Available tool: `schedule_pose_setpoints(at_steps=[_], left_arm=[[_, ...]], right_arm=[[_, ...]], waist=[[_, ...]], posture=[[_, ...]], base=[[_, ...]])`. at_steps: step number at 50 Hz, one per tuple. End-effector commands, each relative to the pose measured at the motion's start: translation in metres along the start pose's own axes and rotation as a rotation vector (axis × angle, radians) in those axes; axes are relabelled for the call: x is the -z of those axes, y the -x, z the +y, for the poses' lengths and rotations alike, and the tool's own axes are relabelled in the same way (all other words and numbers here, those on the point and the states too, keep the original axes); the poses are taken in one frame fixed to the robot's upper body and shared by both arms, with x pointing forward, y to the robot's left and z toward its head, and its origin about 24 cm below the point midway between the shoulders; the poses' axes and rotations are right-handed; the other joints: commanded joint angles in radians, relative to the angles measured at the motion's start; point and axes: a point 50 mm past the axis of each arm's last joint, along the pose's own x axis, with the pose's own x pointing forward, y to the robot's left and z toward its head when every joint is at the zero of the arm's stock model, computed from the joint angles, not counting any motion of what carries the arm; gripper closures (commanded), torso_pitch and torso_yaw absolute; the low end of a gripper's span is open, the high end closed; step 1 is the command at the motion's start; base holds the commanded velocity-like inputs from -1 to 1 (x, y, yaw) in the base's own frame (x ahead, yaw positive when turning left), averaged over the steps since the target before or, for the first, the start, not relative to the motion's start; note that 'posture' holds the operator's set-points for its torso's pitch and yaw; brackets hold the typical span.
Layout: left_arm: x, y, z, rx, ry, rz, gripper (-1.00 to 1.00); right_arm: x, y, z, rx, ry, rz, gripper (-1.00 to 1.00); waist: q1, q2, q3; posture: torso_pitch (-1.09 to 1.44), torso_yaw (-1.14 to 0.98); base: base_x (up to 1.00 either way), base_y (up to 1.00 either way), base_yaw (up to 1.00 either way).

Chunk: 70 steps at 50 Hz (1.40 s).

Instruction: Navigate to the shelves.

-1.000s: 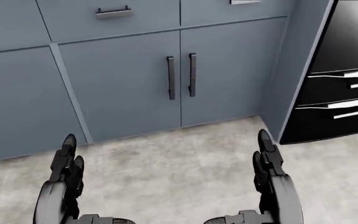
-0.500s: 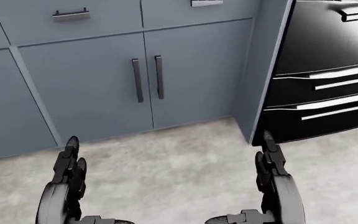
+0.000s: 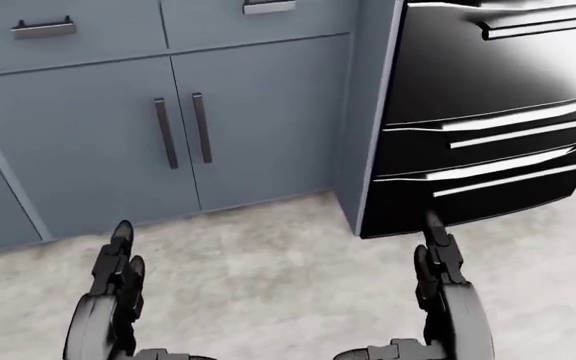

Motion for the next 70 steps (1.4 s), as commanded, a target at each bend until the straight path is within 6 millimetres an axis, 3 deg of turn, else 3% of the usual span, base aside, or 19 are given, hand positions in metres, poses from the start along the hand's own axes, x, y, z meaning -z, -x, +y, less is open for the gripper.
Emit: schedule_pose_setpoints(at_steps=[1,9,11,16,19,22,26,35,39,40,43,50,52,60,62,64,65,66,70], left_arm=[[-0.0204,-0.0029,0.0052,-0.021,-0.010,-0.105,-1.00],[-0.0204,-0.0029,0.0052,-0.021,-0.010,-0.105,-1.00],[-0.0204,-0.0029,0.0052,-0.021,-0.010,-0.105,-1.00],[-0.0204,-0.0029,0.0052,-0.021,-0.010,-0.105,-1.00],[-0.0204,-0.0029,0.0052,-0.021,-0.010,-0.105,-1.00],[-0.0204,-0.0029,0.0052,-0.021,-0.010,-0.105,-1.00],[-0.0204,-0.0029,0.0052,-0.021,-0.010,-0.105,-1.00],[-0.0204,-0.0029,0.0052,-0.021,-0.010,-0.105,-1.00],[-0.0204,-0.0029,0.0052,-0.021,-0.010,-0.105,-1.00],[-0.0204,-0.0029,0.0052,-0.021,-0.010,-0.105,-1.00],[-0.0204,-0.0029,0.0052,-0.021,-0.010,-0.105,-1.00],[-0.0204,-0.0029,0.0052,-0.021,-0.010,-0.105,-1.00],[-0.0204,-0.0029,0.0052,-0.021,-0.010,-0.105,-1.00],[-0.0204,-0.0029,0.0052,-0.021,-0.010,-0.105,-1.00],[-0.0204,-0.0029,0.0052,-0.021,-0.010,-0.105,-1.00],[-0.0204,-0.0029,0.0052,-0.021,-0.010,-0.105,-1.00],[-0.0204,-0.0029,0.0052,-0.021,-0.010,-0.105,-1.00],[-0.0204,-0.0029,0.0052,-0.021,-0.010,-0.105,-1.00],[-0.0204,-0.0029,0.0052,-0.021,-0.010,-0.105,-1.00]], right_arm=[[-0.0199,-0.0038,0.0069,-0.032,-0.003,-0.101,-1.00],[-0.0193,-0.0043,0.0069,-0.033,-0.005,-0.099,-1.00],[-0.0192,-0.0044,0.0068,-0.033,-0.005,-0.099,-1.00],[-0.0191,-0.0045,0.0071,-0.035,-0.003,-0.099,-1.00],[-0.0188,-0.0046,0.0072,-0.037,-0.002,-0.100,-1.00],[-0.0191,-0.0041,0.0072,-0.036,-0.002,-0.100,-1.00],[-0.0191,-0.0045,0.0066,-0.033,-0.007,-0.100,-1.00],[-0.0190,-0.0051,0.0062,-0.030,-0.009,-0.103,-1.00],[-0.0205,-0.0038,0.0073,-0.034,-0.002,-0.103,-1.00],[-0.0197,-0.0044,0.0073,-0.035,0.000,-0.103,-1.00],[-0.0201,-0.0038,0.0080,-0.038,0.004,-0.102,-1.00],[-0.0193,-0.0044,0.0083,-0.041,0.007,-0.100,-1.00],[-0.0190,-0.0048,0.0080,-0.040,0.007,-0.100,-1.00],[-0.0187,-0.0049,0.0080,-0.041,0.006,-0.100,-1.00],[-0.0192,-0.0044,0.0082,-0.041,0.006,-0.100,-1.00],[-0.0186,-0.0048,0.0080,-0.042,0.006,-0.100,-1.00],[-0.0183,-0.0051,0.0080,-0.042,0.007,-0.100,-1.00],[-0.0185,-0.0048,0.0084,-0.042,0.007,-0.100,-1.00],[-0.0188,-0.0045,0.0084,-0.043,0.007,-0.101,-1.00]], waist=[[0.007,0.005,-0.012],[0.015,0.090,-0.015],[0.022,0.055,-0.015],[0.015,0.056,-0.025],[0.017,0.015,-0.015],[0.016,-0.062,-0.042],[0.000,-0.014,-0.022],[-0.017,-0.001,-0.007],[-0.026,0.062,-0.026],[-0.023,0.035,-0.017],[-0.011,0.031,-0.044],[0.004,-0.039,-0.015],[0.001,-0.011,-0.017],[0.004,0.018,-0.008],[0.001,0.051,-0.009],[0.005,0.118,-0.030],[0.015,0.065,-0.014],[0.010,0.080,-0.018],[0.016,0.052,-0.023]], posture=[[0.00,0.00],[0.00,0.00],[0.00,0.00],[0.00,0.00],[0.00,0.00],[0.00,0.00],[0.00,0.00],[0.00,0.00],[0.00,0.00],[0.00,0.00],[0.00,0.00],[0.00,0.00],[0.00,0.00],[0.00,0.00],[0.00,0.00],[0.00,0.00],[0.00,0.00],[0.00,0.00],[0.00,0.00]], base=[[0.00,-0.40,0.00],[0.00,-0.34,0.00],[0.00,-0.26,0.00],[0.00,-0.26,0.00],[0.00,-0.26,0.00],[0.00,-0.26,0.00],[0.00,-0.21,0.00],[0.00,0.00,0.00],[0.00,0.00,0.00],[0.00,0.00,0.00],[0.00,0.00,0.02],[0.00,0.00,0.19],[0.00,0.00,0.24],[0.00,0.00,0.24],[0.00,0.00,0.23],[0.00,0.00,0.23],[0.00,0.00,0.23],[0.00,0.00,0.23],[0.00,0.00,0.22]])
